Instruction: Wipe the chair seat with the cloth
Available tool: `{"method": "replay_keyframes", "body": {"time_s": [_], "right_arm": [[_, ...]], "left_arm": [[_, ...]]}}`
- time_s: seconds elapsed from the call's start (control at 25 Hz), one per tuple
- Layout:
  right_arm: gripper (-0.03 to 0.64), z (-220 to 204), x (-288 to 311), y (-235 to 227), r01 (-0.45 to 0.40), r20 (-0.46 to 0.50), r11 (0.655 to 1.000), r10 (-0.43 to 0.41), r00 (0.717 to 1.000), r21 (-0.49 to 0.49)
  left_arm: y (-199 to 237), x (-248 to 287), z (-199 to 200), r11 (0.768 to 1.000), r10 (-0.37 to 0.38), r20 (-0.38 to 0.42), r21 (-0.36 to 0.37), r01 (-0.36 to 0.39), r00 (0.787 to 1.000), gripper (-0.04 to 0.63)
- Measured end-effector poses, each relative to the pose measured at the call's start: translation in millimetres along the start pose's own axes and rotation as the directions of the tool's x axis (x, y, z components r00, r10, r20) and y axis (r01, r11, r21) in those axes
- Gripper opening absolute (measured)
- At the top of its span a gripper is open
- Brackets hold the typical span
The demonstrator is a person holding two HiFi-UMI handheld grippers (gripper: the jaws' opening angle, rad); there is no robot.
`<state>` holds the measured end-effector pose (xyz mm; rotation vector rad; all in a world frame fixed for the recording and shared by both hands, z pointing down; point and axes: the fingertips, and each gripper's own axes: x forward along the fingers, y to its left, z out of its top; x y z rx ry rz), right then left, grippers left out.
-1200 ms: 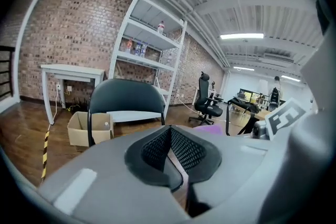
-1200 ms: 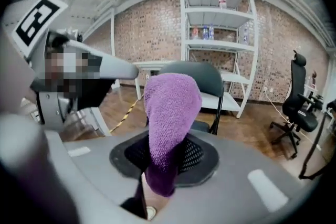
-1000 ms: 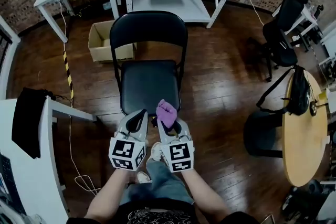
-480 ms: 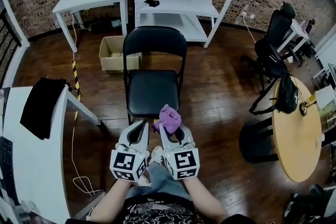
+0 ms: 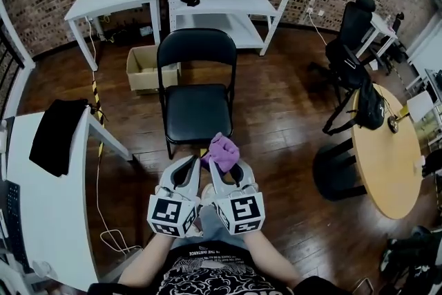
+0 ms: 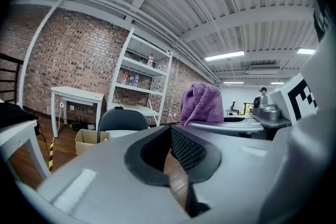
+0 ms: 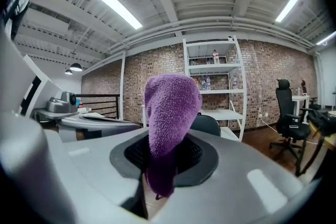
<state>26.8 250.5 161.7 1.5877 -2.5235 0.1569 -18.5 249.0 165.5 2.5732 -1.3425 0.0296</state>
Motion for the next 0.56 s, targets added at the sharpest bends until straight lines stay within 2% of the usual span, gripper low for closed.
{"method": "replay_keyframes", "body": {"time_s": [0.56], "right_arm": [[0.080, 4.8, -11.9, 22.0, 0.000, 0.006, 1.000, 0.000, 1.000, -0.013]], "left_arm": [[4.4, -20.9, 3.1, 1.000, -0.015, 0.011, -0.019, 0.015, 1.000, 0.005]]}}
